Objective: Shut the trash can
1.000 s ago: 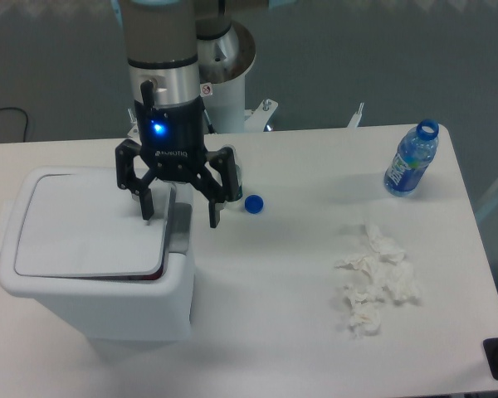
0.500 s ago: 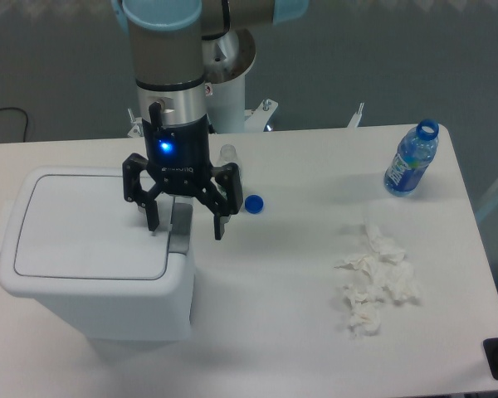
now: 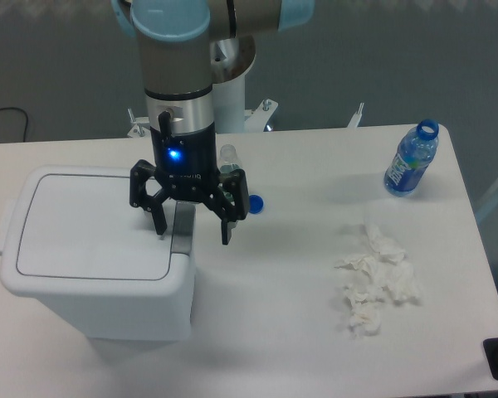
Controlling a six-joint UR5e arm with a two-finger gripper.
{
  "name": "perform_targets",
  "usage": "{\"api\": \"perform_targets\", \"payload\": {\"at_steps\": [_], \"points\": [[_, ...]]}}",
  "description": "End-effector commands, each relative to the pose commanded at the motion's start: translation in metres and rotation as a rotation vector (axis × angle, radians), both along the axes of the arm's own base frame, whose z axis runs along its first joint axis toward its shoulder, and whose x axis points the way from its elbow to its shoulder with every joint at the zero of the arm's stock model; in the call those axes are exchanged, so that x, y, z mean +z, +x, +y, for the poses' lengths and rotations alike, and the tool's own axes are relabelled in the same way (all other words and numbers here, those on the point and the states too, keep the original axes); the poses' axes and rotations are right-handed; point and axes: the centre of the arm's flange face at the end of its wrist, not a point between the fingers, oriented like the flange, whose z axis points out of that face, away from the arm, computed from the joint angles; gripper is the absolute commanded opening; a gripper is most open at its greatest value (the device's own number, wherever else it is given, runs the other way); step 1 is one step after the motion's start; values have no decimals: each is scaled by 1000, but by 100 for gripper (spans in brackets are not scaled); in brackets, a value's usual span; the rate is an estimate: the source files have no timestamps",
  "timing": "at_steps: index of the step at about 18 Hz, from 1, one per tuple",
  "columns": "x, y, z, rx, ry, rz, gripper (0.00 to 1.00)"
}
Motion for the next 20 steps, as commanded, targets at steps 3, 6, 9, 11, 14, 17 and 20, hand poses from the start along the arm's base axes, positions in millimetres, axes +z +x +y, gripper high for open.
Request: {"api": "perform_targets", "payload": {"at_steps": [3, 6, 9, 11, 14, 17, 20], "points": [[20, 6, -6, 4, 27, 19, 100], [25, 1, -14, 17, 29, 29, 100], [23, -37, -36, 58, 13, 46, 100], [22, -59, -50, 47, -11, 73, 100], [13, -102, -77, 15, -63, 117, 100], [3, -139, -102, -104, -146, 189, 100], [-10, -177, -127, -246, -249, 263, 100]]}}
